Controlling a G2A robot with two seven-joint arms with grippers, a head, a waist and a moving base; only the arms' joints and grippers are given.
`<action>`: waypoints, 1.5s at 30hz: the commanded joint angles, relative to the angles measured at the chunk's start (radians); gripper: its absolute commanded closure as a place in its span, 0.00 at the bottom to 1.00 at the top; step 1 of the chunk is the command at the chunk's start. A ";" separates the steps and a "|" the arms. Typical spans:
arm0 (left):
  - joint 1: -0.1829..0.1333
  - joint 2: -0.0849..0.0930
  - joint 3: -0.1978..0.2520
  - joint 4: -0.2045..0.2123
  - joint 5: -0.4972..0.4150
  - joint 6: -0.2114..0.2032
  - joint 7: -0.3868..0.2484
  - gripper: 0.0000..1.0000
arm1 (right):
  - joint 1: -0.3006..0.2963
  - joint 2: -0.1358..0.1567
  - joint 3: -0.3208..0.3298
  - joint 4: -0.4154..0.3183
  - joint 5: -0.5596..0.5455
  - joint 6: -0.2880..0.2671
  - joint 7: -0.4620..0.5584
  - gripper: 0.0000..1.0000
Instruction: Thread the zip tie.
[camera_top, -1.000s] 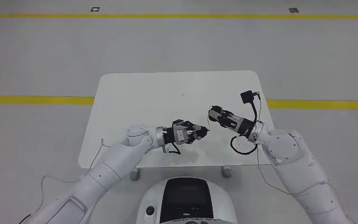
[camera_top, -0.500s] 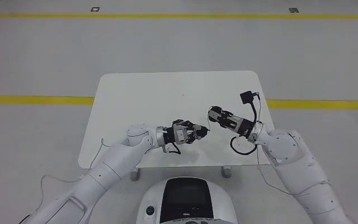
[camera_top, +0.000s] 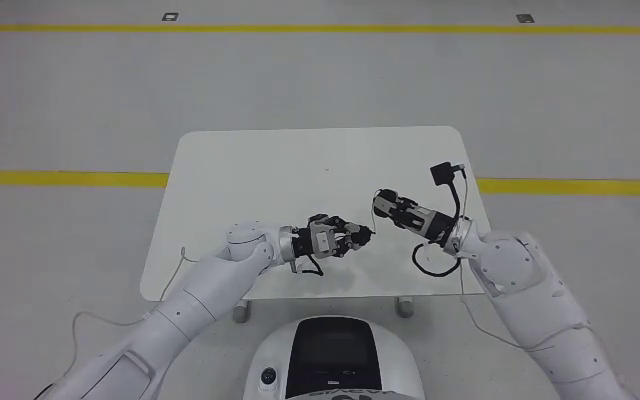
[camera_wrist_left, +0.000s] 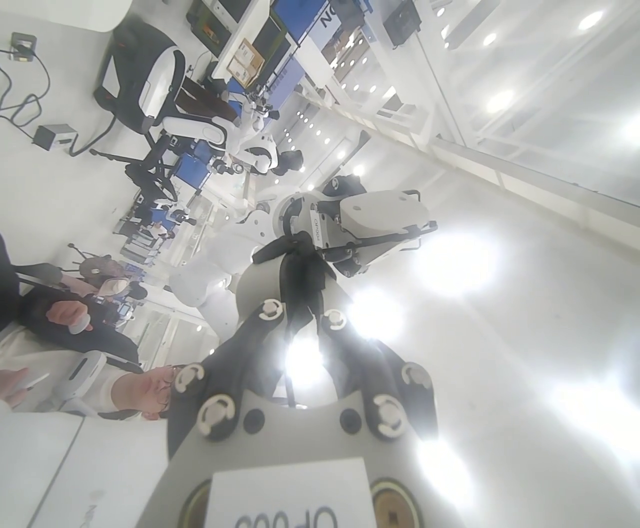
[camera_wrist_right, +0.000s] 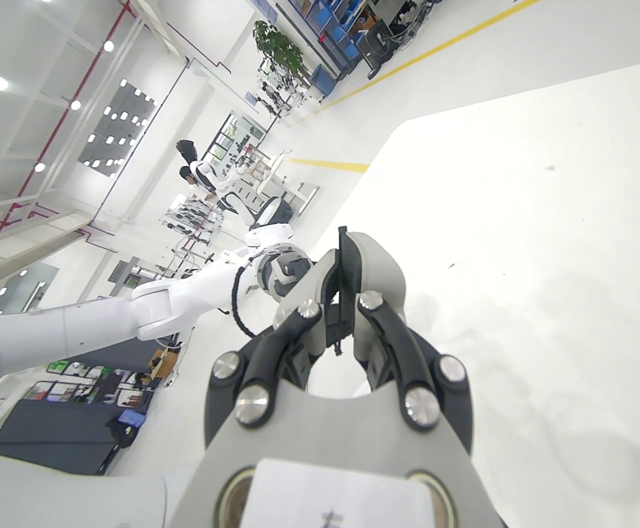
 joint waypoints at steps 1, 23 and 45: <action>-0.001 0.000 0.002 0.000 -0.001 0.000 -0.002 1.00 | 0.001 0.000 -0.002 0.002 0.001 0.000 -0.001 1.00; -0.005 0.000 0.002 0.000 -0.018 0.000 0.006 1.00 | 0.003 0.010 -0.008 -0.005 0.000 0.000 -0.004 1.00; -0.011 0.003 0.013 0.004 -0.025 0.000 0.000 1.00 | 0.001 0.017 0.001 -0.009 0.023 0.000 -0.007 1.00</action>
